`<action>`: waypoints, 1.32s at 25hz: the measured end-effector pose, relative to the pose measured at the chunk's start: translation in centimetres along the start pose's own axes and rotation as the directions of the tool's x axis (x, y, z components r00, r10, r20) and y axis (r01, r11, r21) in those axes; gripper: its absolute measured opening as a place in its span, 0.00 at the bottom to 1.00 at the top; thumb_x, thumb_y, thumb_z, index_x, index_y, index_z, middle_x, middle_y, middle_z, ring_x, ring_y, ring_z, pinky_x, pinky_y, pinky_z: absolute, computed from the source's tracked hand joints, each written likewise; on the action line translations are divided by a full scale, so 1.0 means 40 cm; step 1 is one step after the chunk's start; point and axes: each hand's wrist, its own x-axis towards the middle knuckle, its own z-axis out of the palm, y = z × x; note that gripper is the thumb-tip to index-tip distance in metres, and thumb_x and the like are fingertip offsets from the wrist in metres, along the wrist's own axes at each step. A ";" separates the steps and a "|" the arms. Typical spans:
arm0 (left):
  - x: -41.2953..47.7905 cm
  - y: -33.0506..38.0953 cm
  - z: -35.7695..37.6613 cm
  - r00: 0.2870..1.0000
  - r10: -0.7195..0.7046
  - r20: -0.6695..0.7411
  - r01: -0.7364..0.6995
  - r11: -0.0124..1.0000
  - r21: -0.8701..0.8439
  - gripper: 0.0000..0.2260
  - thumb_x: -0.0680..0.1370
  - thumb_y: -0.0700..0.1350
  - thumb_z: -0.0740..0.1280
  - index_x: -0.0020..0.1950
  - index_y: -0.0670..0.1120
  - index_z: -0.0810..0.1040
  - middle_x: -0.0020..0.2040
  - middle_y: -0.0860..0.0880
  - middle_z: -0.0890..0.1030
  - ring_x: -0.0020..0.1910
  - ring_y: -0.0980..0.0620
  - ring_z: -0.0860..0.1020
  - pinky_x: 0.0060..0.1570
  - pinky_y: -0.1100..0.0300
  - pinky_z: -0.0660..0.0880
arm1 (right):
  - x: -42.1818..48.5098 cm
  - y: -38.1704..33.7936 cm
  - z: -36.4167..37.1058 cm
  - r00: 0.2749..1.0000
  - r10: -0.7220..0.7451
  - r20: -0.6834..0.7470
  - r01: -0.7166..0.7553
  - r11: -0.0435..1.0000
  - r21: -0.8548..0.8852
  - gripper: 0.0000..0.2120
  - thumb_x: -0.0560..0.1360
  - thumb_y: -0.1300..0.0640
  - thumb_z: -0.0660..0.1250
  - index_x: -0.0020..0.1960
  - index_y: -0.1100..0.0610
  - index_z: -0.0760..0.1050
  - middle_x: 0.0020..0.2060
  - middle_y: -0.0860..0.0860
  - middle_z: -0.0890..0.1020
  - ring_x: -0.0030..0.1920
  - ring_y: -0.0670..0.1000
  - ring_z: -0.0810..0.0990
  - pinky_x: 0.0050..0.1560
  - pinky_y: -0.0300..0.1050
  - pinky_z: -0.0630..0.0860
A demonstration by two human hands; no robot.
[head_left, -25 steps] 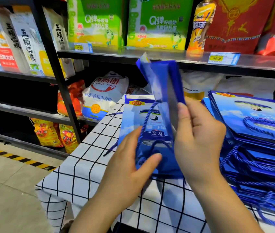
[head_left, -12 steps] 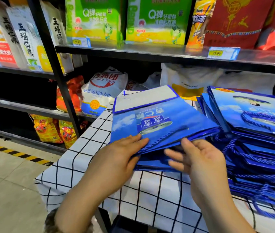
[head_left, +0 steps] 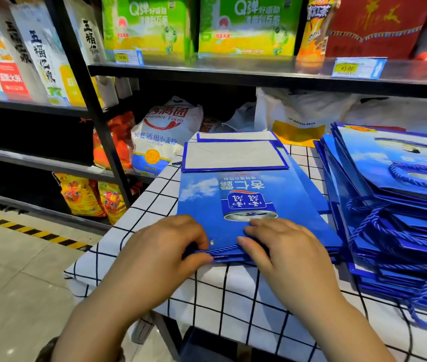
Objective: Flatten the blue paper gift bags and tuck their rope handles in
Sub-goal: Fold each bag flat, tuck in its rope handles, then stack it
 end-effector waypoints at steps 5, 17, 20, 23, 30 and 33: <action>-0.014 0.024 -0.051 0.980 -0.182 -0.083 0.156 0.955 -0.251 0.05 0.75 0.46 0.65 0.40 0.56 0.75 0.30 0.54 0.76 0.28 0.56 0.74 0.28 0.62 0.71 | 0.001 0.002 0.003 0.998 0.004 -0.070 0.001 0.997 0.080 0.18 0.71 0.42 0.57 0.42 0.51 0.81 0.39 0.44 0.84 0.40 0.49 0.82 0.44 0.41 0.75; 0.153 0.123 -0.071 0.950 -0.293 -0.108 0.054 0.495 -0.867 0.11 0.77 0.33 0.61 0.46 0.48 0.77 0.33 0.52 0.82 0.22 0.56 0.76 0.22 0.67 0.70 | 0.041 -0.108 -0.063 0.971 -0.003 0.238 -0.129 0.833 0.538 0.17 0.69 0.45 0.67 0.32 0.58 0.72 0.26 0.53 0.73 0.30 0.50 0.70 0.35 0.48 0.70; 0.155 0.100 -0.064 0.932 -0.330 -0.147 0.061 0.545 -0.836 0.09 0.78 0.37 0.61 0.53 0.48 0.76 0.38 0.51 0.81 0.28 0.57 0.79 0.26 0.67 0.74 | 0.072 -0.089 -0.085 0.978 0.037 0.204 -0.160 0.759 0.632 0.12 0.72 0.56 0.69 0.31 0.55 0.74 0.29 0.52 0.76 0.32 0.49 0.74 0.36 0.43 0.71; 0.124 0.049 -0.038 0.913 -0.388 -0.122 0.159 0.616 -0.772 0.09 0.78 0.45 0.62 0.58 0.51 0.74 0.42 0.54 0.81 0.36 0.63 0.79 0.32 0.69 0.75 | 0.109 -0.063 -0.087 0.927 0.123 0.353 -0.362 0.535 0.764 0.10 0.72 0.66 0.67 0.34 0.55 0.77 0.33 0.55 0.81 0.31 0.48 0.80 0.33 0.37 0.78; -0.022 -0.003 0.015 0.924 -0.164 -0.345 0.081 0.967 -0.242 0.08 0.72 0.56 0.60 0.40 0.58 0.77 0.39 0.60 0.80 0.42 0.62 0.75 0.37 0.66 0.73 | 0.120 -0.056 -0.065 0.909 0.108 0.402 -0.402 0.479 0.780 0.10 0.69 0.66 0.70 0.35 0.53 0.78 0.29 0.50 0.81 0.28 0.41 0.77 0.27 0.33 0.73; -0.028 -0.008 0.026 0.964 -0.067 -0.257 0.047 0.995 -0.085 0.16 0.70 0.60 0.58 0.43 0.55 0.81 0.42 0.60 0.81 0.46 0.60 0.74 0.40 0.63 0.74 | 0.124 -0.063 -0.056 0.921 0.105 0.375 -0.376 0.490 0.786 0.11 0.70 0.65 0.70 0.34 0.51 0.77 0.27 0.46 0.79 0.28 0.41 0.76 0.28 0.33 0.74</action>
